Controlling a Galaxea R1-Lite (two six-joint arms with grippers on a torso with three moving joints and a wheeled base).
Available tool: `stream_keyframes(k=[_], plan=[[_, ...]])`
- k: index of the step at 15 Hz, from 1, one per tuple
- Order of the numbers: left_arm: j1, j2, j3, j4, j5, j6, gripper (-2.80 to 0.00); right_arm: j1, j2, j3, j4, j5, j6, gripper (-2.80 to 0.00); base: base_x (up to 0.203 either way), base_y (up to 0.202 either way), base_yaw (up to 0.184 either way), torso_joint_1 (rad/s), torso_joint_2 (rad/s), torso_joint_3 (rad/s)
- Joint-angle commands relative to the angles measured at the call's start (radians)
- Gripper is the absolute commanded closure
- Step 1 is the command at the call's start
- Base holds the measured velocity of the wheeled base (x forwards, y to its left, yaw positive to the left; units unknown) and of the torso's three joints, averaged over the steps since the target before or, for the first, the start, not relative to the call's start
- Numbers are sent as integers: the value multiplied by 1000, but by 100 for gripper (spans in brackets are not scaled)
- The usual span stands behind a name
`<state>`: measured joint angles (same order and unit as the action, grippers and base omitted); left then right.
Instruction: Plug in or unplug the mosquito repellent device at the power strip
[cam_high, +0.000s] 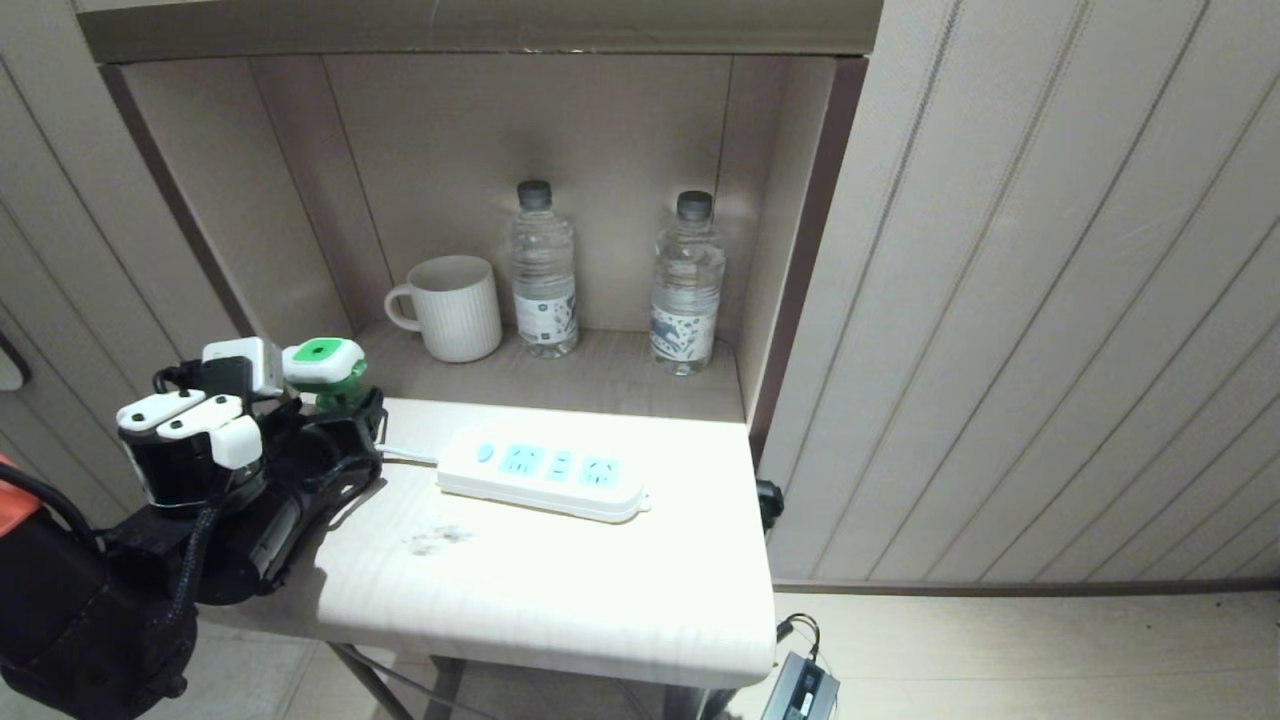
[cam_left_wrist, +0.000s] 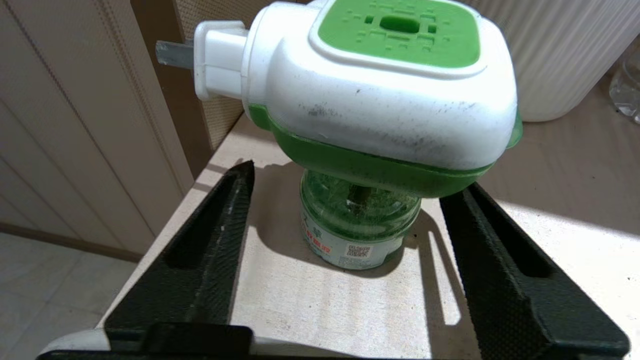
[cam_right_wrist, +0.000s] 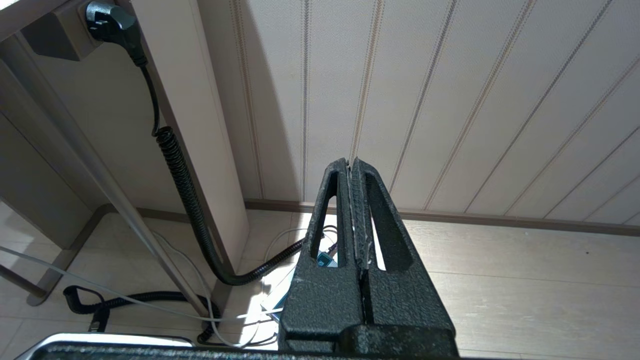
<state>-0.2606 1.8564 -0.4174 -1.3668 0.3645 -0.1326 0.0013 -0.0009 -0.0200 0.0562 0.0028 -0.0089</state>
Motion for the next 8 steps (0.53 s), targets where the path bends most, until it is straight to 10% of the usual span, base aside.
stream_keyframes(k=[1,8], plan=[[0,-8,7,-7,2,-1,-280,0,1,0,1,0,0,0,0,0,0,0,0,0],[-37,-226,52,185,-5,-6,-280,0,1,0,1,0,0,0,0,0,0,0,0,0]])
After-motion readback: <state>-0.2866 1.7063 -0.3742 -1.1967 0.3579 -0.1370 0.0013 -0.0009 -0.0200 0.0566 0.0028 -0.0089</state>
